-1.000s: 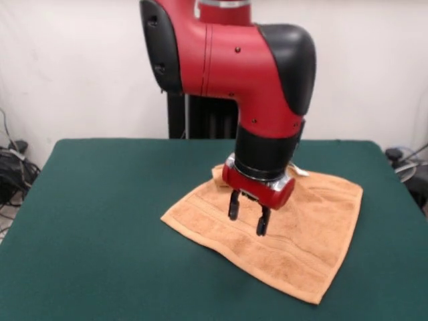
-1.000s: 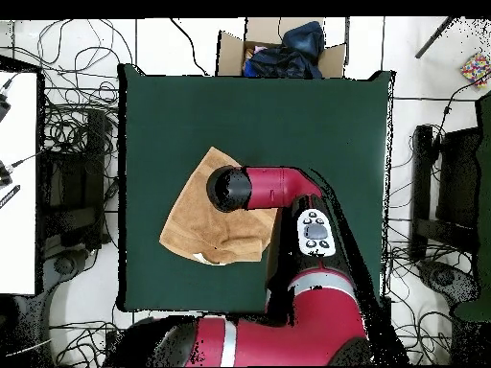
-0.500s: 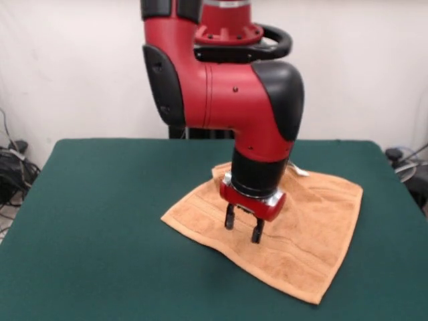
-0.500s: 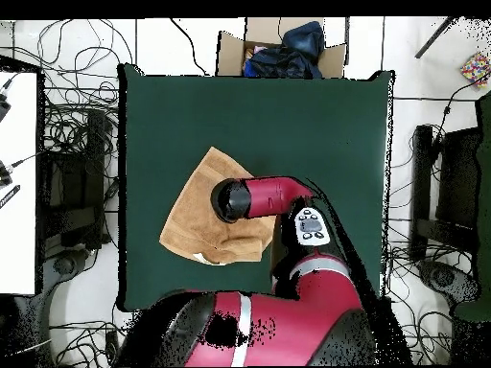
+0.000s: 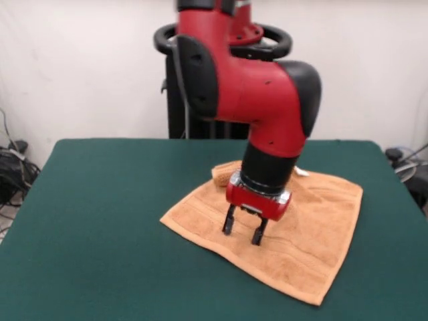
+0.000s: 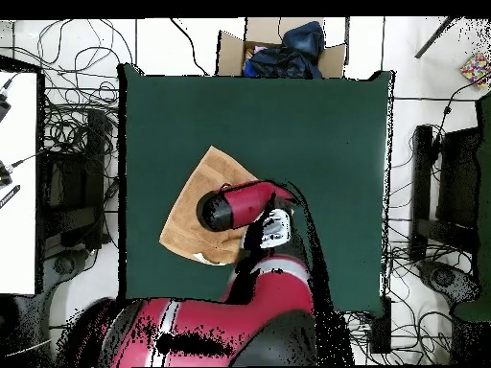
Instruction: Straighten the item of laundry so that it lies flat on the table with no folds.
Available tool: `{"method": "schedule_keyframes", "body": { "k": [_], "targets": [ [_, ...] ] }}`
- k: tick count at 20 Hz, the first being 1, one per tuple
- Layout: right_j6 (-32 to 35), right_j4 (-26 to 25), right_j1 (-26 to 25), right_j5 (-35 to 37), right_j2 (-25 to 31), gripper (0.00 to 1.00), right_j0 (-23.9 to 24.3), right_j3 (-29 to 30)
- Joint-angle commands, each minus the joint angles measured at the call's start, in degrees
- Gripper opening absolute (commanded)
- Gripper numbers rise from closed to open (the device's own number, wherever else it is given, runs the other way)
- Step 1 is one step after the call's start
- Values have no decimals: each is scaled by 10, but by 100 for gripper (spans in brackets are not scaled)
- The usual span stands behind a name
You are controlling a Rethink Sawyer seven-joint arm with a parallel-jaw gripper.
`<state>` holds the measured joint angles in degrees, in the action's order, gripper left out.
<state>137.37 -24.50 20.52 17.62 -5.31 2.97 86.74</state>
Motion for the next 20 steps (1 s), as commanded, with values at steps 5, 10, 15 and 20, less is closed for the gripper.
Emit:
{"method": "schedule_keyframes", "body": {
  "k": [5,10,15,20],
  "targets": [
    [141,152,-228,-356,-263,100,-181,-45],
    [95,219,-243,-435,-247,100,-168,-21],
    [73,258,-252,-488,-229,100,-154,-10],
    [53,289,-257,-481,-218,100,-152,-5]
  ]
}}
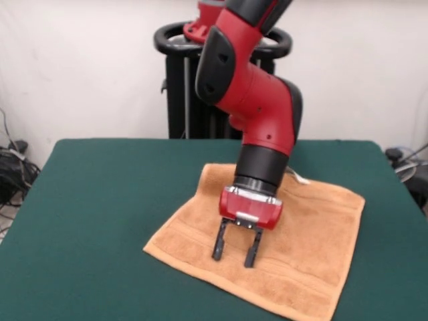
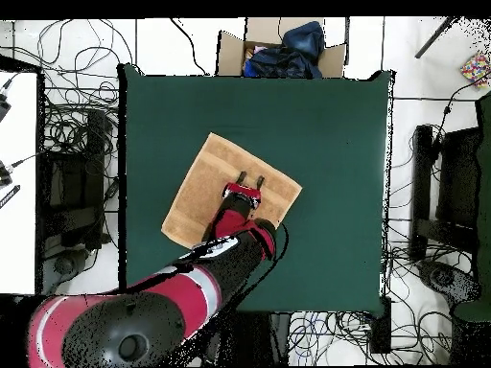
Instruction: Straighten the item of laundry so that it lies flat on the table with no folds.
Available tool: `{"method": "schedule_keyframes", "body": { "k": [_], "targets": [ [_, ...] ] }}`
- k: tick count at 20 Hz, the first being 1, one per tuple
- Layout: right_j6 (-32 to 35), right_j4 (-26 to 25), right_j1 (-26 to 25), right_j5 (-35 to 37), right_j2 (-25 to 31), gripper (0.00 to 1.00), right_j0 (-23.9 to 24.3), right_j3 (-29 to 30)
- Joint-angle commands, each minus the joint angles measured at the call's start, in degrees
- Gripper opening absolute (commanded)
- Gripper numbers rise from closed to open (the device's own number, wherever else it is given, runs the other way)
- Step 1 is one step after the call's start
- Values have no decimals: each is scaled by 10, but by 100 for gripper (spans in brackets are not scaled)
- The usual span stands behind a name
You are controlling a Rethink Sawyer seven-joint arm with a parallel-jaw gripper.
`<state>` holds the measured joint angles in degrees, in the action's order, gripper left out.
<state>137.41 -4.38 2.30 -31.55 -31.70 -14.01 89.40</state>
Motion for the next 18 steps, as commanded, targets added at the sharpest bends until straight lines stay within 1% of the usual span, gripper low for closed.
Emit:
{"method": "schedule_keyframes", "body": {
  "k": [1,2,4,6,8,10,13,14,17,18],
  "targets": [
    [48,87,-71,25,49,100,19,-31],
    [45,95,-70,37,49,100,16,-30],
    [37,91,-58,80,52,100,13,-26],
    [25,58,-24,147,68,100,22,-19],
    [18,25,10,192,87,100,36,-8],
    [21,32,12,182,73,100,25,-6],
    [26,63,-5,148,29,100,-7,-11],
    [29,86,-22,129,7,100,-23,-14],
    [35,140,-67,86,-29,100,-47,-26],
    [35,147,-77,76,-26,100,-42,-34]
  ]
}}
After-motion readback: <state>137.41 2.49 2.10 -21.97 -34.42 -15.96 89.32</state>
